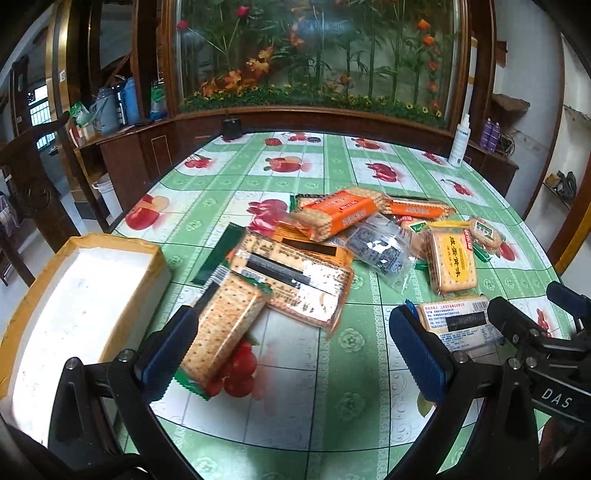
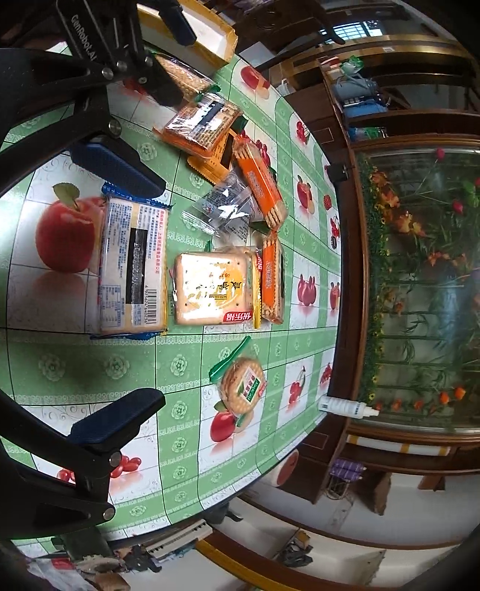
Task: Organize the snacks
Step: 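Move both tools toward the pile of snack packs on the table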
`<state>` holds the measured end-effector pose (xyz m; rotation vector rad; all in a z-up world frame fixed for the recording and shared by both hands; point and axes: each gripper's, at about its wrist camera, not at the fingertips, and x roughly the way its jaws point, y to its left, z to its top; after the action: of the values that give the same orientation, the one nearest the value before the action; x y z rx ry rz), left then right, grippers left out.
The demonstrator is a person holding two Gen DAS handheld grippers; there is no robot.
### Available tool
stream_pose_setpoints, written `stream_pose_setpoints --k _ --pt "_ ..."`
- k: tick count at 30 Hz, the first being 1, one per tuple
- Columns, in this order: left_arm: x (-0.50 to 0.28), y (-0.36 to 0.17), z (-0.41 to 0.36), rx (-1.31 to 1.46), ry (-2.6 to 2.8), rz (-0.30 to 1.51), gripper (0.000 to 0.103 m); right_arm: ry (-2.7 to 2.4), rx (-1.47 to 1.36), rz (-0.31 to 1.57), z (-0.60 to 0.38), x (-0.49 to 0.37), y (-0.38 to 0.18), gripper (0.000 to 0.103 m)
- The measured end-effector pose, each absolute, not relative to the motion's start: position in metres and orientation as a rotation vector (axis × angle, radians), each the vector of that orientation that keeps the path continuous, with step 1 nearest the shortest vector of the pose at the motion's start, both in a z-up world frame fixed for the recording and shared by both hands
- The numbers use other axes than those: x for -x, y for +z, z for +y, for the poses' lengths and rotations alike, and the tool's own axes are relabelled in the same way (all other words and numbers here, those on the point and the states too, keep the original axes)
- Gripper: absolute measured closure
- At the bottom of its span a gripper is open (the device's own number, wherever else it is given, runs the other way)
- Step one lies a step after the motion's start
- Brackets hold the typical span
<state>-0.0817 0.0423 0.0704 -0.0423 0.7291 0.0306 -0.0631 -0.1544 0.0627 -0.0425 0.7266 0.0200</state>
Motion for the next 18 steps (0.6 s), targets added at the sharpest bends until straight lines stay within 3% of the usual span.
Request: stream_pose_setpoints --k 18 --pt "0.0864 0.0627 0.0498 0.05 0.05 0.745 0.0 0.057 0.028 0.734 -0.1476 0.0716 0.0617 0.0"
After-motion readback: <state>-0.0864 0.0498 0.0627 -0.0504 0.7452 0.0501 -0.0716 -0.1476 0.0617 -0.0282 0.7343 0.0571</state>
